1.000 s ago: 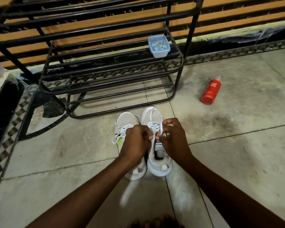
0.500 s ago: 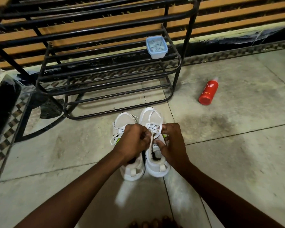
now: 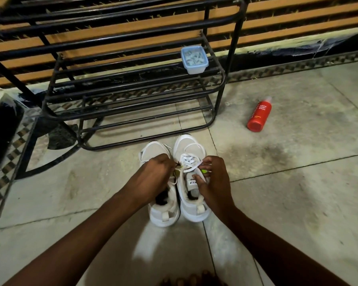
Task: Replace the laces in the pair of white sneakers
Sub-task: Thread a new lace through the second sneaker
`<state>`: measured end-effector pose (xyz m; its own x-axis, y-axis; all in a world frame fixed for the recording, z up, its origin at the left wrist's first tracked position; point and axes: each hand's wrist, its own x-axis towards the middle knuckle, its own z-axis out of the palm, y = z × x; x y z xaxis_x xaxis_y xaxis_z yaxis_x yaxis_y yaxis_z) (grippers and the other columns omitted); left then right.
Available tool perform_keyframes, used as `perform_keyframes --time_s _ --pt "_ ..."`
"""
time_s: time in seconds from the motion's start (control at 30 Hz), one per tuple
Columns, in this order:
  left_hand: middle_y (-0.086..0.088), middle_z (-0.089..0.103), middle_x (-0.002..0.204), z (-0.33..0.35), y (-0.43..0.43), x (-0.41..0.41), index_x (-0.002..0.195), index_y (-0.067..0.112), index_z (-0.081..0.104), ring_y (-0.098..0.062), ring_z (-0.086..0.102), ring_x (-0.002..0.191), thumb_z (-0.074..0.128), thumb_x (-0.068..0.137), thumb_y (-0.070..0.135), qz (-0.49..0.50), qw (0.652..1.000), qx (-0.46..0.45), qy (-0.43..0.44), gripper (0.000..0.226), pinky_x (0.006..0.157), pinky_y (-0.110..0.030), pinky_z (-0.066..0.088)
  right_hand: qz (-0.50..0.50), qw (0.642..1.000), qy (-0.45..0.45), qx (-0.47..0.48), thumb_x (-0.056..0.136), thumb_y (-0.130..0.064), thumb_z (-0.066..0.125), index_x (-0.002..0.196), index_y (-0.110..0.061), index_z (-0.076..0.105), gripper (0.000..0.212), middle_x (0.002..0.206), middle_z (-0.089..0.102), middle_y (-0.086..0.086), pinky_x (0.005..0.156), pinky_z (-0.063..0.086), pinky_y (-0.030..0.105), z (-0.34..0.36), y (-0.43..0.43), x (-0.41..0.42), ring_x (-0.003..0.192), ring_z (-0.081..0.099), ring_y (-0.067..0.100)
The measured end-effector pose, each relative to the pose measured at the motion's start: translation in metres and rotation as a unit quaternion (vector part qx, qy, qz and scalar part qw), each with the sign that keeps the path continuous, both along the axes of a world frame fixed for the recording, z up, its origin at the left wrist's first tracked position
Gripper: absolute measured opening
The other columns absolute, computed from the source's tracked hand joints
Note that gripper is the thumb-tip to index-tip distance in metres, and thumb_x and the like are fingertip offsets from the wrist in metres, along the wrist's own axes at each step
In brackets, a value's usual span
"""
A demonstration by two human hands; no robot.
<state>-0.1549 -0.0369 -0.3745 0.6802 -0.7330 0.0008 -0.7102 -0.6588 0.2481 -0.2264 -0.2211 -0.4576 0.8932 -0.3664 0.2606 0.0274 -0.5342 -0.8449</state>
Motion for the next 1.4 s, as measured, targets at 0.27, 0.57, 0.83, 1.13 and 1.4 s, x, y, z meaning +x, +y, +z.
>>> perform_keyframes --time_s 0.27,0.57,0.83,1.13,1.4 --pt "-0.004 0.071 0.100 -0.015 -0.008 0.000 0.108 0.008 0.074 -0.017 0.071 0.088 0.073 0.086 0.002 0.041 0.983 -0.141 0.106 0.023 0.081 -0.035 0.057 -0.001 1.000 0.004 0.001 0.072 0.000 0.080 0.115 -0.009 0.053 0.052 0.109 0.055 0.005 0.084 0.052 0.034 0.000 0.000 0.000 0.099 0.061 0.024" --pt "0.004 0.067 0.076 -0.018 -0.028 -0.002 0.082 0.014 0.064 -0.013 0.064 0.066 0.051 0.087 -0.010 0.147 0.944 -0.264 0.134 0.028 0.059 -0.038 0.056 -0.004 0.999 0.036 0.013 0.076 -0.003 0.078 0.123 -0.011 0.049 0.056 0.115 0.055 0.005 0.087 0.054 0.034 0.000 -0.002 0.000 0.105 0.060 0.021" --pt "-0.003 0.053 0.073 0.038 -0.015 0.039 0.097 0.016 0.042 -0.015 0.048 0.057 0.037 0.109 0.005 0.230 0.760 -0.570 0.211 0.018 0.051 -0.032 0.043 0.009 0.998 0.052 0.025 0.078 0.002 0.077 0.133 -0.007 0.047 0.063 0.119 0.053 0.009 0.095 0.051 0.039 0.003 0.001 0.000 0.109 0.058 0.027" --pt "0.013 0.066 0.110 0.000 -0.001 0.033 0.088 0.027 0.077 -0.018 0.050 0.102 0.074 0.091 0.023 -0.004 0.995 -0.092 -0.025 0.005 0.086 -0.043 0.045 0.023 0.998 0.058 -0.010 0.078 0.004 0.077 0.138 0.000 0.047 0.067 0.118 0.051 0.014 0.089 0.033 0.006 0.005 0.003 0.001 0.106 0.054 0.022" --pt "0.006 0.046 0.067 0.002 -0.008 0.035 0.089 0.017 0.045 -0.012 0.039 0.051 0.039 0.112 0.026 0.180 0.866 -0.421 0.201 0.025 0.049 -0.024 0.037 0.020 0.998 0.049 -0.038 0.079 0.007 0.075 0.135 0.003 0.049 0.062 0.113 0.053 0.016 0.092 0.034 0.010 0.001 0.003 0.001 0.103 0.055 0.024"
